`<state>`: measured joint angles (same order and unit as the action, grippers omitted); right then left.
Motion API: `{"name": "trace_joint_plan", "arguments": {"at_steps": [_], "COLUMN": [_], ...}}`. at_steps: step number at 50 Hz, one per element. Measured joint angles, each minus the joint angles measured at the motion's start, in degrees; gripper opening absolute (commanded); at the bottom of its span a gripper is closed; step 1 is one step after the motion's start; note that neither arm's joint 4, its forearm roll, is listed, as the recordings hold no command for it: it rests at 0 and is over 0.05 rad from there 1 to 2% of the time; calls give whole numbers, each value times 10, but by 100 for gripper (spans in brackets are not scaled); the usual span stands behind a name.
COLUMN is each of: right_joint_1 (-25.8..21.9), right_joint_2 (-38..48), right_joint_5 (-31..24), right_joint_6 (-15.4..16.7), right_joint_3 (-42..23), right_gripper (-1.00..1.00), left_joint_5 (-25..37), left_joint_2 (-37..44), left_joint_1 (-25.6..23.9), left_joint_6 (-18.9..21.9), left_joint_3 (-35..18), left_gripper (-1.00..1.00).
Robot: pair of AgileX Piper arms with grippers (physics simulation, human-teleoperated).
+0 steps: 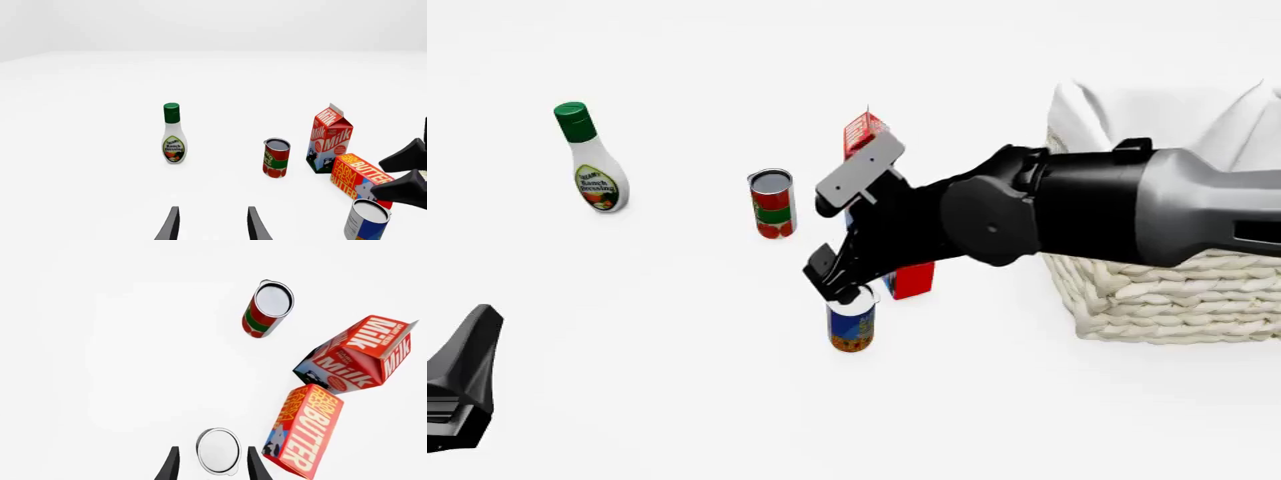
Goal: Pick the alphabet soup and place it in the basket.
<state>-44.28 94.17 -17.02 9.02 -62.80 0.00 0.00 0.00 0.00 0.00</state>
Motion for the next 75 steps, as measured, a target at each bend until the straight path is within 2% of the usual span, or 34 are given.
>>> {"name": "trace_joint_plan", "arguments": {"at_steps": [33,57,75], "right_joint_1": [8,10,23], "right_joint_2": [41,106,112], "right_joint_5": [15,47,52], "right_joint_6": [7,-6,2], "right_joint_3": [-3,-4,1], "right_gripper": [100,100,100], "left_joint_5": [0,0,0], "left_joint_2": [0,0,0], "left_joint_1": [0,0,0], "left_joint_6": [0,0,0], "left_joint_3": [0,0,0], "left_gripper": [100,100,100]}}
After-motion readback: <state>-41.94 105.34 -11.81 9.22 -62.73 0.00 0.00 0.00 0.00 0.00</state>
